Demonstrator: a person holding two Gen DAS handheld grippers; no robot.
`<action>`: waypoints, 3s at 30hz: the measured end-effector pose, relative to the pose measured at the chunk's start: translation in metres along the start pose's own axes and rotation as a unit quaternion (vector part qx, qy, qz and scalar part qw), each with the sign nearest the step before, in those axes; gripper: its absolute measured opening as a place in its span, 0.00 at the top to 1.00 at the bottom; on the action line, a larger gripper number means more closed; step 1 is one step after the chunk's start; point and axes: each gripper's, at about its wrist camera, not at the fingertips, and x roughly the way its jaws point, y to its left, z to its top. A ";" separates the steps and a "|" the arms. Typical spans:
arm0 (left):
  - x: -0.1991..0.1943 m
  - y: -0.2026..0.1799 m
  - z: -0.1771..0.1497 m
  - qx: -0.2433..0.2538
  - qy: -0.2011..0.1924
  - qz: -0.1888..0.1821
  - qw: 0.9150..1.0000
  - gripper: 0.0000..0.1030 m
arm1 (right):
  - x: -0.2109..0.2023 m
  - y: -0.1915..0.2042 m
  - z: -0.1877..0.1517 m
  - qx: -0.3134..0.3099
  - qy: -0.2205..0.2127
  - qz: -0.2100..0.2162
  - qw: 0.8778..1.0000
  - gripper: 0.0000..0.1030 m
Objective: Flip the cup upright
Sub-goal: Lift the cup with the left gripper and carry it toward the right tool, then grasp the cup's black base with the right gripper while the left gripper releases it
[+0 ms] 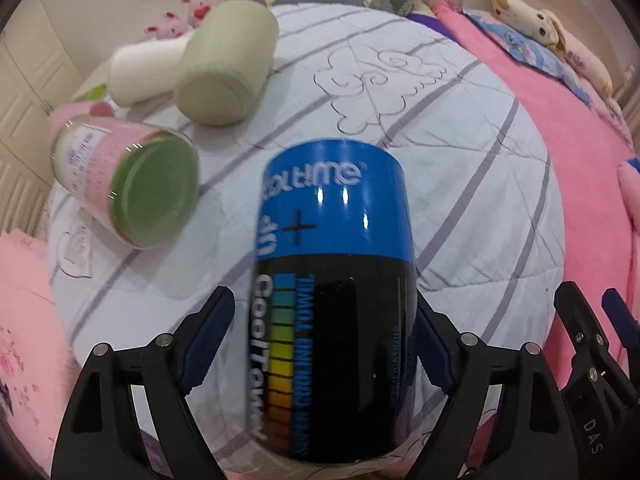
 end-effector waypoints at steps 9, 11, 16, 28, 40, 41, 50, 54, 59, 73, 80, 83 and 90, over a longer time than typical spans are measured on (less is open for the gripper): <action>-0.010 0.004 0.006 0.004 -0.011 -0.009 1.000 0.16 | -0.011 0.004 0.000 -0.005 -0.008 -0.011 1.000 0.19; -0.013 0.005 0.005 0.005 -0.015 -0.013 1.000 0.16 | -0.014 0.005 0.000 -0.007 -0.012 -0.014 1.000 0.19; -0.025 0.009 -0.001 0.017 -0.026 -0.015 0.999 0.16 | -0.019 0.008 0.000 -0.009 -0.015 -0.020 1.000 0.19; -0.065 0.051 -0.007 0.020 -0.076 -0.029 0.997 0.06 | -0.040 0.036 0.001 -0.016 -0.032 -0.022 0.999 0.19; -0.060 0.116 -0.002 -0.004 -0.080 -0.022 0.997 0.05 | -0.037 0.101 0.006 -0.060 -0.019 -0.002 0.998 0.19; -0.058 0.122 -0.001 -0.007 -0.078 -0.022 0.997 0.05 | -0.035 0.106 0.007 -0.065 -0.016 0.000 0.998 0.19; -0.040 0.159 0.004 -0.016 -0.064 -0.016 0.998 0.05 | -0.021 0.138 0.017 -0.079 -0.003 0.005 0.997 0.19; -0.031 0.166 0.006 -0.014 -0.054 -0.021 0.998 0.05 | -0.014 0.141 0.024 -0.062 0.009 0.022 0.998 0.19; -0.023 0.172 0.008 -0.014 -0.044 -0.032 0.998 0.05 | -0.008 0.151 0.028 -0.059 0.033 0.065 0.996 0.19; -0.002 0.188 0.007 -0.018 -0.018 -0.021 0.999 0.05 | 0.023 0.193 0.017 -0.101 0.093 0.107 0.985 0.19; 0.006 0.190 0.008 -0.020 -0.008 -0.033 0.999 0.05 | 0.031 0.193 0.014 -0.099 0.105 0.131 0.981 0.19; 0.006 0.190 0.009 -0.022 -0.009 -0.016 1.000 0.05 | 0.027 0.193 0.014 -0.104 0.100 0.142 0.979 0.21; 0.003 0.188 0.008 -0.023 -0.012 -0.021 0.999 0.05 | 0.008 0.194 0.014 -0.130 0.063 0.125 0.982 0.22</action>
